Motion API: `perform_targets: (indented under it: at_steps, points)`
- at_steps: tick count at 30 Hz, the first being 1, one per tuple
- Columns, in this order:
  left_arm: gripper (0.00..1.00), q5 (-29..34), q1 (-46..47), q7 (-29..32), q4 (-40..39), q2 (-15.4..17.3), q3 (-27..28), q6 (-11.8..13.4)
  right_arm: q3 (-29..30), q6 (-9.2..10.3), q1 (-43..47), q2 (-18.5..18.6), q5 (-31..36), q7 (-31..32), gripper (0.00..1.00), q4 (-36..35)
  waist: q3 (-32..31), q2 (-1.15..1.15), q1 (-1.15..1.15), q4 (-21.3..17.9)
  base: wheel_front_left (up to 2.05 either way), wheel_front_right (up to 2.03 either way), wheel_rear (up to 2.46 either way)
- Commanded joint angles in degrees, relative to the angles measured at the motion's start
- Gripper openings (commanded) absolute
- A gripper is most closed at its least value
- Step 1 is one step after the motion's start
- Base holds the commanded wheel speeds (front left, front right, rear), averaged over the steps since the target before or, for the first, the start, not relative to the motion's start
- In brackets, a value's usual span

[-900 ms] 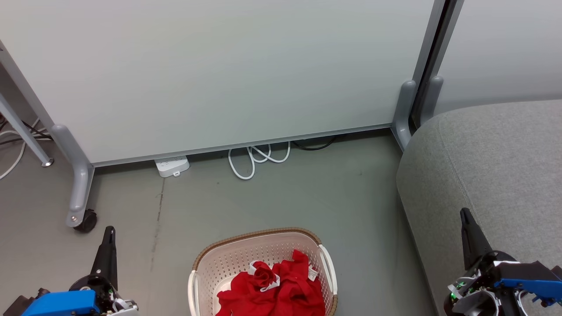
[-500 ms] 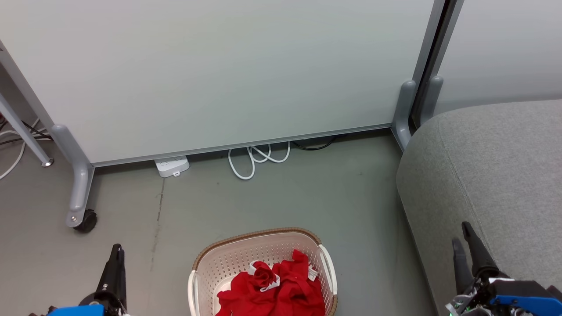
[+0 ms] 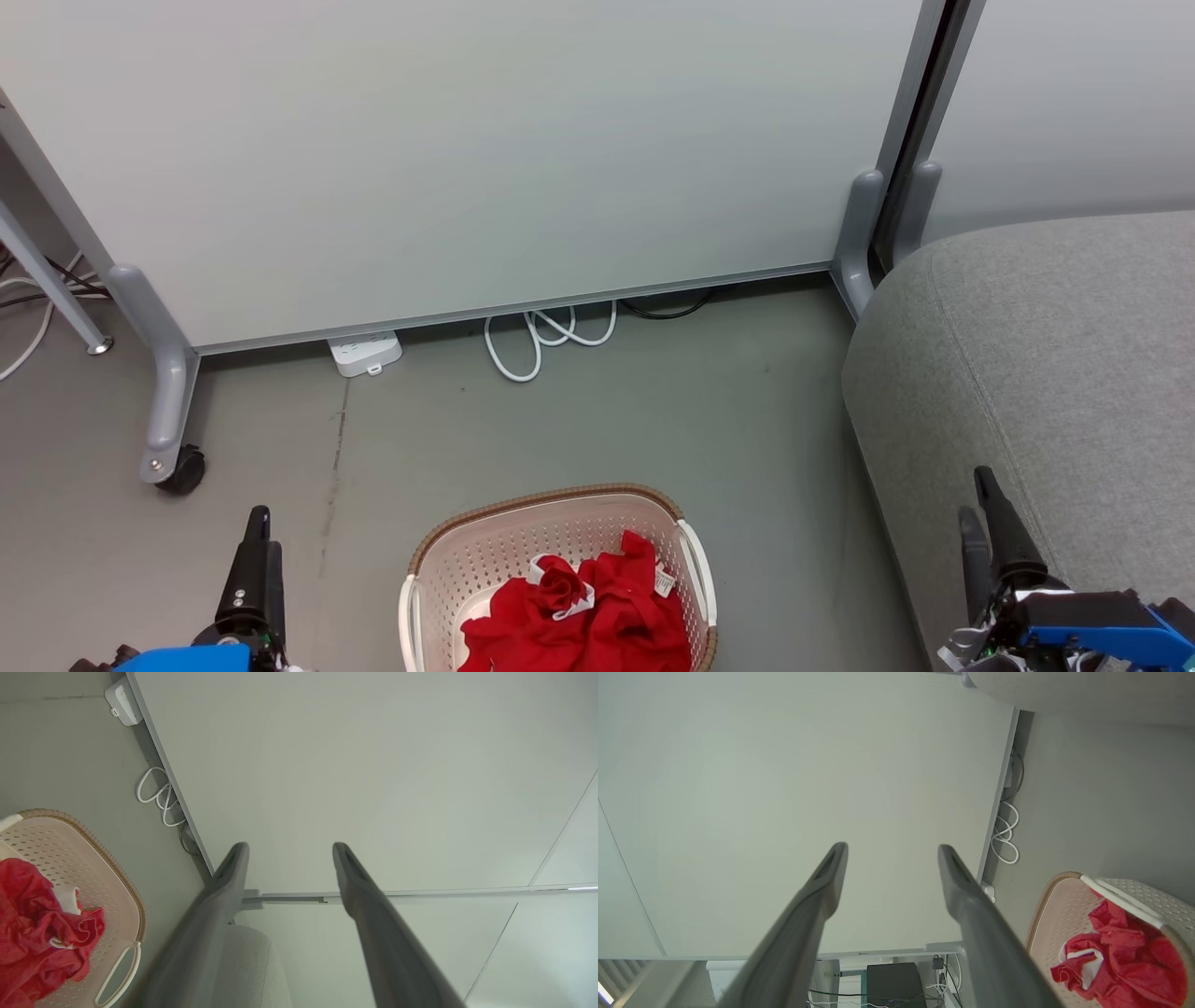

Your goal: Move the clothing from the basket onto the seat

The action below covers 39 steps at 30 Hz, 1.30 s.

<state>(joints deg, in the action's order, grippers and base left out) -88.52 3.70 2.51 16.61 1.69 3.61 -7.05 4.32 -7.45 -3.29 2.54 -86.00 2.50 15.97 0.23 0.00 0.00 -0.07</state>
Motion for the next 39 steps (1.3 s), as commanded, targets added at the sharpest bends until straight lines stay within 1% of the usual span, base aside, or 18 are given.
perform_targets:
  at_steps: [1,8,21,34,38,39]
  points:
    - [1.0,1.37,1.89,-0.58,-1.12,0.6,-0.15,0.23,-0.18,-0.03,-1.53,0.15,2.17,-0.53,1.0,-1.21,0.01,0.0,0.0,-0.01,0.0,0.0,0.0]
    - [1.0,8.48,1.9,-2.32,-2.43,0.69,-1.26,1.51,-0.5,-0.03,-1.74,0.18,11.37,-2.28,1.0,-1.6,0.09,0.0,0.0,-0.13,0.0,0.0,0.0]
    - [1.0,24.21,1.97,-5.22,-3.73,0.84,-4.11,3.62,-1.12,-0.03,-1.77,0.23,27.95,-5.18,1.0,-2.16,0.22,0.0,0.0,-0.24,0.0,0.0,0.0]
    - [1.0,38.65,1.87,-7.73,-3.03,0.95,-6.51,5.2,-1.99,-0.03,-1.23,0.28,40.54,-6.55,1.0,-2.85,-0.14,0.0,0.0,-0.1,0.0,0.0,0.0]
    - [1.0,42.52,1.87,-8.45,-2.61,0.98,-6.92,5.7,-2.19,-0.04,-0.95,0.3,44.25,-6.84,1.0,-3.2,-0.25,0.0,0.0,-0.17,0.0,0.0,0.0]
    - [1.0,42.52,1.87,-8.45,-2.61,0.98,-6.92,5.7,-2.19,-0.04,-0.95,0.3,44.25,-6.84,1.0,-3.2,-0.25,0.0,0.0,-0.17,0.0,0.0,0.0]
